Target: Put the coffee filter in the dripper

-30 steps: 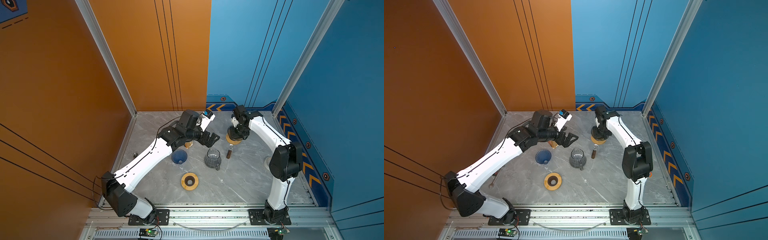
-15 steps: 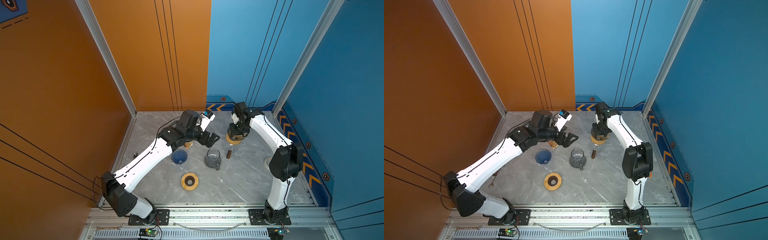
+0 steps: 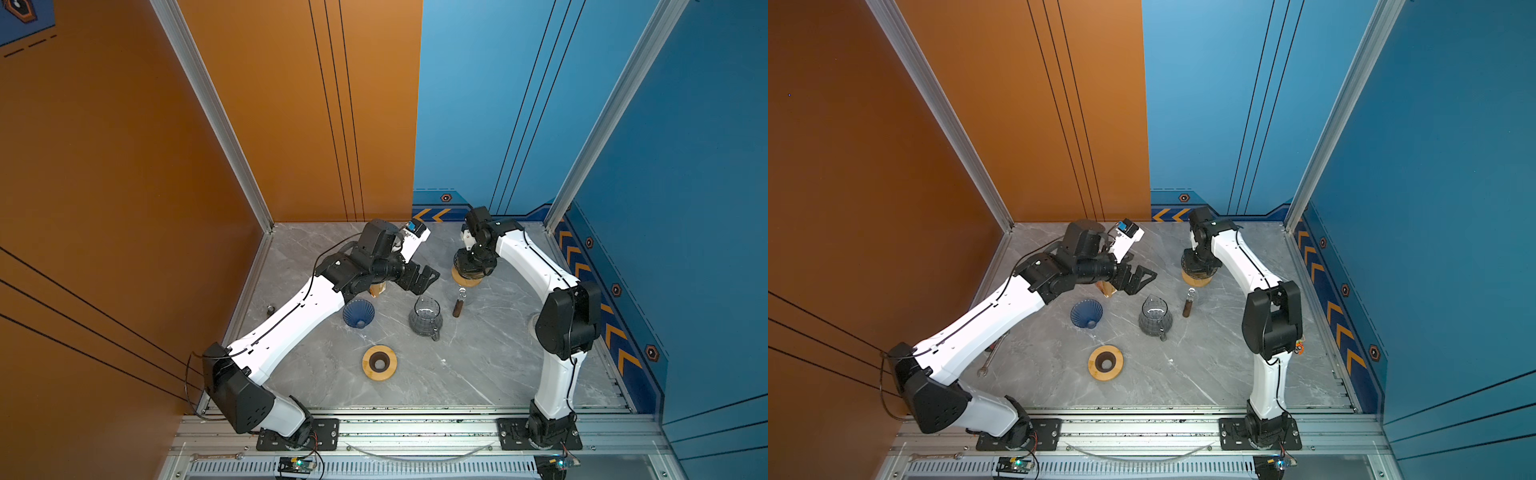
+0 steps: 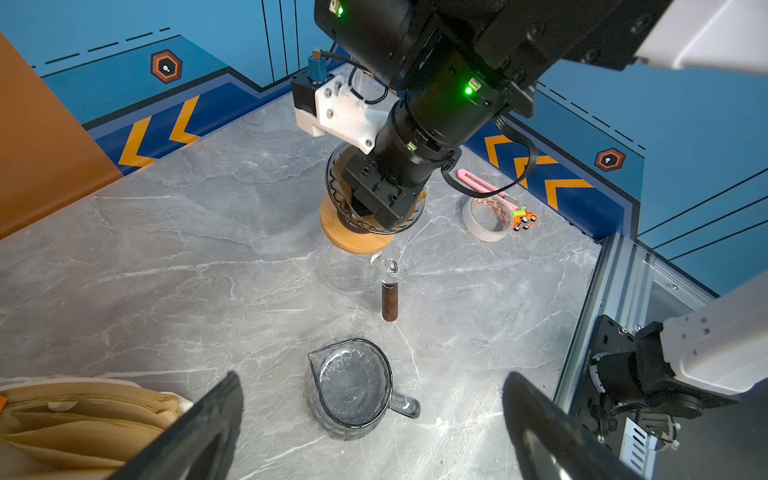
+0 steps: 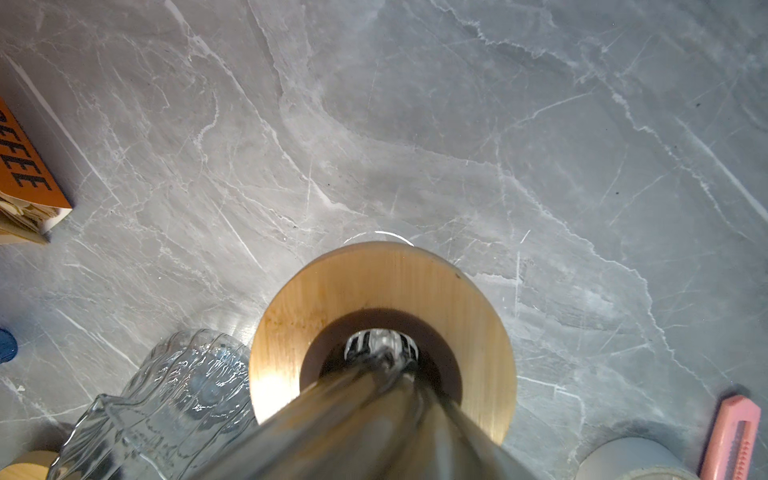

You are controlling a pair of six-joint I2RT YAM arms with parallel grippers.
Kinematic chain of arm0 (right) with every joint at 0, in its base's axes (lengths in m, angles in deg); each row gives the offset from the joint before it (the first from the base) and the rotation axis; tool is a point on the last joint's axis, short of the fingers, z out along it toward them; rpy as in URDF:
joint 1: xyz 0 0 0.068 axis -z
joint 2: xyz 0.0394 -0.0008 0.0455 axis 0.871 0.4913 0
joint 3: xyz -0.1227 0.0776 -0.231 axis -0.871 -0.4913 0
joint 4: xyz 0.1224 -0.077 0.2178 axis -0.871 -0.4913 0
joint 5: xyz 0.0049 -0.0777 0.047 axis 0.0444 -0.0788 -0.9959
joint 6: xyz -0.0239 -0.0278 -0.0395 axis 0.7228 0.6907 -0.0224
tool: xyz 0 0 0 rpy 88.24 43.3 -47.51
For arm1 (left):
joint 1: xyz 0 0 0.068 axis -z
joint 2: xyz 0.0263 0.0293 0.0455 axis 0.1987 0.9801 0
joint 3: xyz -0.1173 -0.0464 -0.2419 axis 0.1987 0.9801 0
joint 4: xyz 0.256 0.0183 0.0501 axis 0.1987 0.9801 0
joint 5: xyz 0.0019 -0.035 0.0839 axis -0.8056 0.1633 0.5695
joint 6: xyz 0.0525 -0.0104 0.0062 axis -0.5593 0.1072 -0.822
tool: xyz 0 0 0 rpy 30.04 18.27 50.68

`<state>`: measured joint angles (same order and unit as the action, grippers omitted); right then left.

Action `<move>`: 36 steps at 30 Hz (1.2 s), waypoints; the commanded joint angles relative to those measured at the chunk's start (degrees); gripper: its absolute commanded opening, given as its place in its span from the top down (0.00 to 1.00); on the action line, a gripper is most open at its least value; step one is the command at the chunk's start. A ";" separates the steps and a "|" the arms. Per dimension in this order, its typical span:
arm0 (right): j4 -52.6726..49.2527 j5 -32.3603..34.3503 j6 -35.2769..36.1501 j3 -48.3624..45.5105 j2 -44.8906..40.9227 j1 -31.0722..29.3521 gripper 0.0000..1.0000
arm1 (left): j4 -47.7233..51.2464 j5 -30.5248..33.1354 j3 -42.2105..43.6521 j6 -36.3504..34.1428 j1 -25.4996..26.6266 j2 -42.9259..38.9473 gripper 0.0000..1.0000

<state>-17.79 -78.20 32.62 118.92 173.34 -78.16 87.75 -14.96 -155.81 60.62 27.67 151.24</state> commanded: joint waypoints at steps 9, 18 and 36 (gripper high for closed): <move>1.17 0.76 -1.12 -1.61 -0.18 -0.16 0.98 | -0.71 -0.65 0.36 0.24 0.39 -1.02 0.02; -0.57 -0.24 -1.36 2.79 -2.57 0.18 0.88 | -0.71 -0.80 0.36 0.26 0.40 -0.97 0.02; -2.84 -2.61 -1.27 3.86 -7.18 1.23 0.70 | -0.78 -1.19 0.27 0.99 0.50 -0.70 0.02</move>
<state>-18.64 -79.03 31.55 121.63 168.75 -77.37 87.75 -14.98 -155.81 60.64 27.89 151.24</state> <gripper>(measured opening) 0.301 0.978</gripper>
